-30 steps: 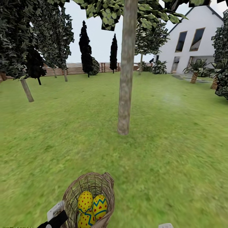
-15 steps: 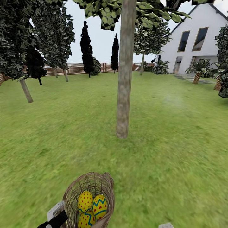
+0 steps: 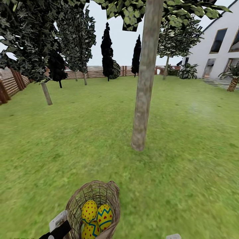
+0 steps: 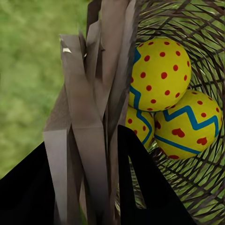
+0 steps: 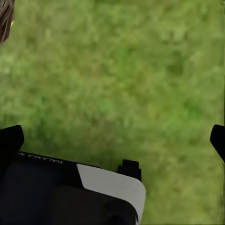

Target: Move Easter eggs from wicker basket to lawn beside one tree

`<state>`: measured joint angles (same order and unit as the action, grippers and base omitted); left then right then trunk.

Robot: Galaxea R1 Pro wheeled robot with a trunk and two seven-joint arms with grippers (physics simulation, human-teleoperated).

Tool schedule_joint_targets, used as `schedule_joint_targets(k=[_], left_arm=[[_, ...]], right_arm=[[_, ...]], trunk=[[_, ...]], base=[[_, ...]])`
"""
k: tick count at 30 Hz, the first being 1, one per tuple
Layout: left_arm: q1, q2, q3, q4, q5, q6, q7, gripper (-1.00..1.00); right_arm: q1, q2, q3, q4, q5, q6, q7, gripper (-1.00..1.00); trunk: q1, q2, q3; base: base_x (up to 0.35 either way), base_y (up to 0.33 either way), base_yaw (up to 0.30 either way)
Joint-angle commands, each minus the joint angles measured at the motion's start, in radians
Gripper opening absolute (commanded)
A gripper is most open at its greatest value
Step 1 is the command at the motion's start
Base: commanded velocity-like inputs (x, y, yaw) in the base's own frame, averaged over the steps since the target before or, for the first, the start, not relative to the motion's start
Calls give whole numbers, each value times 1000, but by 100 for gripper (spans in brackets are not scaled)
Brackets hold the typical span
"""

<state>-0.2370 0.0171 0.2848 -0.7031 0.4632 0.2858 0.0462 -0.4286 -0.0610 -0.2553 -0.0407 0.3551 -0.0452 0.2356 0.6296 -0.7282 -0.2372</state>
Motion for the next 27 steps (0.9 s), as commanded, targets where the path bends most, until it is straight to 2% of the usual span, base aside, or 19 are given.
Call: schedule_joint_targets(k=[1, 9, 10, 12, 13, 14, 27], left_arm=[[-1, 0, 1, -3, 14, 6, 4, -100], [-1, 0, 1, -3, 14, 6, 4, -100], [-1, 0, 1, -3, 14, 6, 4, -100], [-1, 0, 1, -3, 14, 6, 4, -100], [-1, 0, 1, -3, 14, 6, 4, -100], [-1, 0, 1, -3, 14, 6, 4, -100], [-1, 0, 1, -3, 14, 6, 4, -100]], right_arm=[[-1, 0, -9, 1, 8, -3, 4, 100], [0, -3, -10, 1, 4, -13, 0, 100], [1, -1, -9, 1, 4, -12, -36, 100], [1, 19, -8, 18, 11, -13, -214, 100], [1, 27, -8, 24, 12, -14, -277, 100], [1, 30, -9, 27, 12, -13, -296, 100], [1, 31, -8, 29, 6, -7, -306, 100]], trunk=[[-3, 6, 2], [-34, 62, 27], [-38, 69, 30], [-45, 83, 36], [-49, 90, 39], [-53, 97, 43], [-103, 188, 83]], base=[[296, -157, 281], [296, -157, 50], [297, -157, 0], [297, -157, 0], [296, -157, 0], [296, -157, 0], [297, -157, 0]])
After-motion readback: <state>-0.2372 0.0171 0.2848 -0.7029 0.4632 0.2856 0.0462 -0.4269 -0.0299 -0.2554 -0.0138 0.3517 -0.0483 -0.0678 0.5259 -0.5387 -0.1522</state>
